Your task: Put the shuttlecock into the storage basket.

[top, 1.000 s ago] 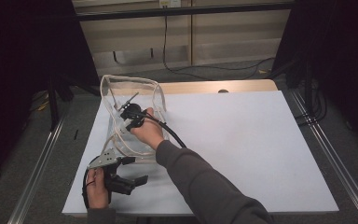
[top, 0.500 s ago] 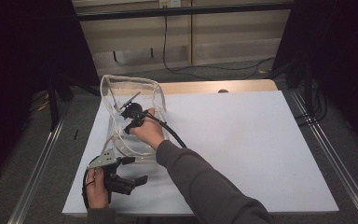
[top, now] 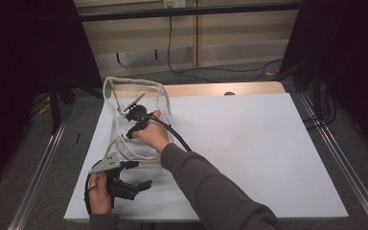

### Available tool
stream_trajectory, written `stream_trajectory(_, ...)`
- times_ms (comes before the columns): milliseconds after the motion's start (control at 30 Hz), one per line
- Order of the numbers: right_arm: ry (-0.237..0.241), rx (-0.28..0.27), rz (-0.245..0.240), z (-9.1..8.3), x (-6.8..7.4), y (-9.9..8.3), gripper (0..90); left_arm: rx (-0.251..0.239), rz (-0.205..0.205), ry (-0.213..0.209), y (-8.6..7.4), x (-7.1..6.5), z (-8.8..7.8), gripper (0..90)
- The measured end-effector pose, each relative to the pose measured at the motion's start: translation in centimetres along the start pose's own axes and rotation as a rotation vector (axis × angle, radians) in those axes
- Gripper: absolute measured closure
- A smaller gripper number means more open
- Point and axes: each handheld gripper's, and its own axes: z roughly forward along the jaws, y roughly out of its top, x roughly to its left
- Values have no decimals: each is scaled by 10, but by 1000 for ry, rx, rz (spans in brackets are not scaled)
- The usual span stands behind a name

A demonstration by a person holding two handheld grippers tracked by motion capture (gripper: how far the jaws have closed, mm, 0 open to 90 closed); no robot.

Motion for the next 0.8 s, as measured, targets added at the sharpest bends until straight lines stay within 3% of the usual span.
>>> stream_trajectory(100, 4, 4, 13, -1, -1, 0, 451, 0, 2, -1, 0, 0, 0, 30)
stream_trajectory(500, -25, 15, 29, -7, 0, 0, 312, -1, 2, 1, 1, -1, 0, 30)
stream_trajectory(800, -31, 52, 58, -12, 0, -1, 226, -8, 3, 0, 1, -1, -1, 29)
